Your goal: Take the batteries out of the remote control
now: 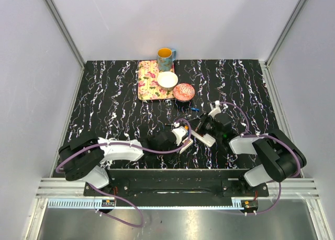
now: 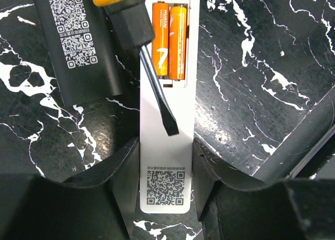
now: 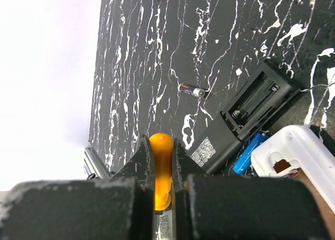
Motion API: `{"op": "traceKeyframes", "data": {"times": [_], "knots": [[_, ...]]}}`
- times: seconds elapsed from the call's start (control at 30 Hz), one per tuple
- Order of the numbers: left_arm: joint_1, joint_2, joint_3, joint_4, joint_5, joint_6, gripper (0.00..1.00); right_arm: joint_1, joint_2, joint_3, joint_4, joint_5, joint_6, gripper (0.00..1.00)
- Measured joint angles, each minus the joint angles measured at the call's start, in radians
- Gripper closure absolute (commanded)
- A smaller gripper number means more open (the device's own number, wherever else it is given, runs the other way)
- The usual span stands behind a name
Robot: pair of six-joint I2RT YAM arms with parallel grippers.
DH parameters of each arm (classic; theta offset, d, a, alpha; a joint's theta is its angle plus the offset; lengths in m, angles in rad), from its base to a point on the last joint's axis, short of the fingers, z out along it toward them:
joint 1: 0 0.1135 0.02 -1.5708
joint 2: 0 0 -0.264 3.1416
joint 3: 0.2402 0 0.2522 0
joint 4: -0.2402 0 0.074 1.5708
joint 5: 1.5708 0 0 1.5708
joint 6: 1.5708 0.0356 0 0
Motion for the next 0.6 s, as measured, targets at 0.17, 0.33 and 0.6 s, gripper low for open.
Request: {"op": "traceKeyframes", "data": {"times": [0.17,0.33,0.6], "knots": [[0.0,0.004,0.0,0.009,0.003,0.0,1.0,0.0,-0.059,0.001,-0.061,0.0,-0.016,1.0],[-0.001,0.005,0.0,0.011,0.003,-0.001,1.0,0.0,-0.164,0.032,-0.213,0.086,-0.145,1.0],[-0.001,0.005,0.0,0.012,0.003,-0.001,1.0,0.0,-0.241,0.063,-0.338,0.256,-0.338,1.0]]}}
